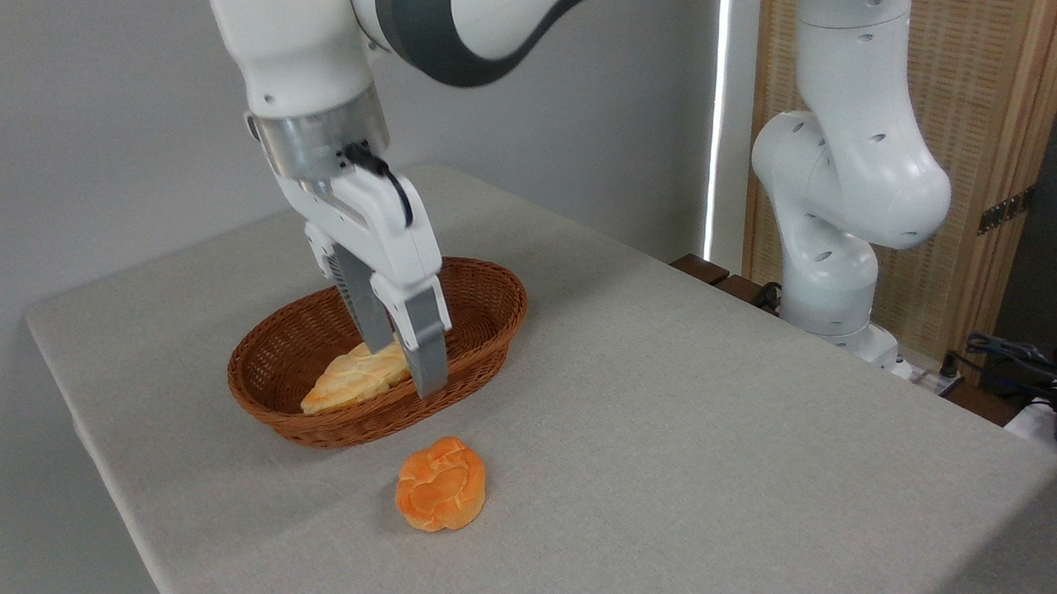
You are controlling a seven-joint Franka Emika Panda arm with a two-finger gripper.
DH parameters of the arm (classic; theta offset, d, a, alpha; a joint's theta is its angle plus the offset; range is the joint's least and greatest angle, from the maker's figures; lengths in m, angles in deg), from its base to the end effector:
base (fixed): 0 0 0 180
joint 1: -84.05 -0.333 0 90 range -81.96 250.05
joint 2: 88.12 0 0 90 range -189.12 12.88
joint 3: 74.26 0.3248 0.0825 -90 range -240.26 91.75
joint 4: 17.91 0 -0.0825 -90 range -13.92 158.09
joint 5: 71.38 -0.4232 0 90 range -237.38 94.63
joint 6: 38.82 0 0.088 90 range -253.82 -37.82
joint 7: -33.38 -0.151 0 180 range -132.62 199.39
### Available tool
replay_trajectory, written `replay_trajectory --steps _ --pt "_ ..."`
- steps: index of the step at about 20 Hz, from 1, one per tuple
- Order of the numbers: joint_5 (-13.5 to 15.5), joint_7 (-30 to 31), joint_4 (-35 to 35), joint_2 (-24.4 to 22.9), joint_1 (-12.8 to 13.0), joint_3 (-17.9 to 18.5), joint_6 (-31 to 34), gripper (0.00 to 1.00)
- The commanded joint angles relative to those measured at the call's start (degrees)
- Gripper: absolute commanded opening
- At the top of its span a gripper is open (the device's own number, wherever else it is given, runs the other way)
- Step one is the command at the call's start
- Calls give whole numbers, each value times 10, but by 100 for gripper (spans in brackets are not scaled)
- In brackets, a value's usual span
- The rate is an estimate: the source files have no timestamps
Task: Put bread into the basket
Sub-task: 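Move the gripper out of the basket and lower it onto the orange bun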
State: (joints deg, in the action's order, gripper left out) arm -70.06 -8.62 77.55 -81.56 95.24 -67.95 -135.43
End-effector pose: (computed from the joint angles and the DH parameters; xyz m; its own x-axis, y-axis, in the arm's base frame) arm 0.6207 -0.0585 0.4806 0.6832 -0.7275 -0.0629 -0.7242 -0.6861 0.0700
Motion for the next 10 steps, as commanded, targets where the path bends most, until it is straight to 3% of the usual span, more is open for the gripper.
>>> replay_trajectory --steps 1,10 --pt "2 -72 49 -1 -2 9 -32 100" --pt "3 -73 58 58 -3 18 -114 100"
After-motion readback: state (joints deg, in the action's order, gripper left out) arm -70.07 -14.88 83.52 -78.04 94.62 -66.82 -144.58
